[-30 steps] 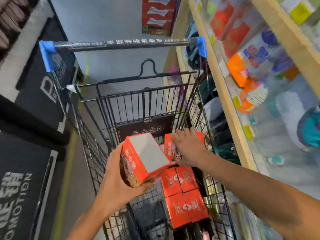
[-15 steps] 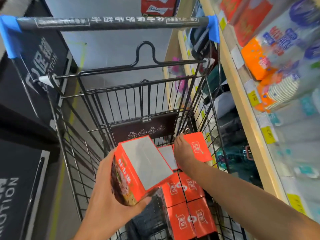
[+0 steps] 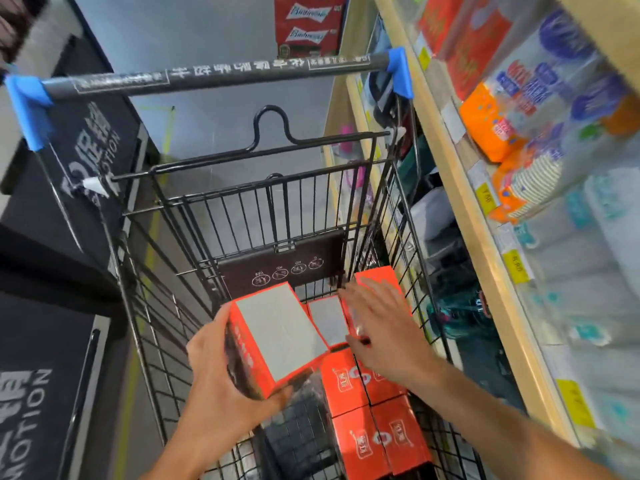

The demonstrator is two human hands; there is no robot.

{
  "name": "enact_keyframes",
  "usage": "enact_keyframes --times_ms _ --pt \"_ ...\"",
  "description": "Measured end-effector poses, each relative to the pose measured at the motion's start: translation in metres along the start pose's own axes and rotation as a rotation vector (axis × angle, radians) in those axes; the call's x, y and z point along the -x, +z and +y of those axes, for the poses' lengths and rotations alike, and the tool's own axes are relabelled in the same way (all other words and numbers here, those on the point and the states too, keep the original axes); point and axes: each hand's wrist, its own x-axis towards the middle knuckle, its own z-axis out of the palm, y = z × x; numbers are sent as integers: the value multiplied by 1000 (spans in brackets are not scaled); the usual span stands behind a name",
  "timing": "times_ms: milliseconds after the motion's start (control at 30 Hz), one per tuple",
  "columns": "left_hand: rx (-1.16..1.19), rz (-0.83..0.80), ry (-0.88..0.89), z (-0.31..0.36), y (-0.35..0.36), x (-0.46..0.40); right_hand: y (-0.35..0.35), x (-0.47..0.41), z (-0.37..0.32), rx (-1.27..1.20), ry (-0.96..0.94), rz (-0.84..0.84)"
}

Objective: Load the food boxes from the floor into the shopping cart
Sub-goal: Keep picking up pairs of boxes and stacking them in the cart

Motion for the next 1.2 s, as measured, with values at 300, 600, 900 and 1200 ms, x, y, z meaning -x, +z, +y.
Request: enact_keyframes --times_ms 300,600,900,1200 --pt "-34 -91 -156 -28 43 -47 -28 56 22 -320 295 223" --pt "56 -209 -94 -41 99 -81 -35 70 32 -412 397 276" --pt "58 -285 -177 -97 145 -89 -31 83 39 -470 432 259" --pt "-95 -229 -156 -39 94 -59 -61 80 17 -509 380 194"
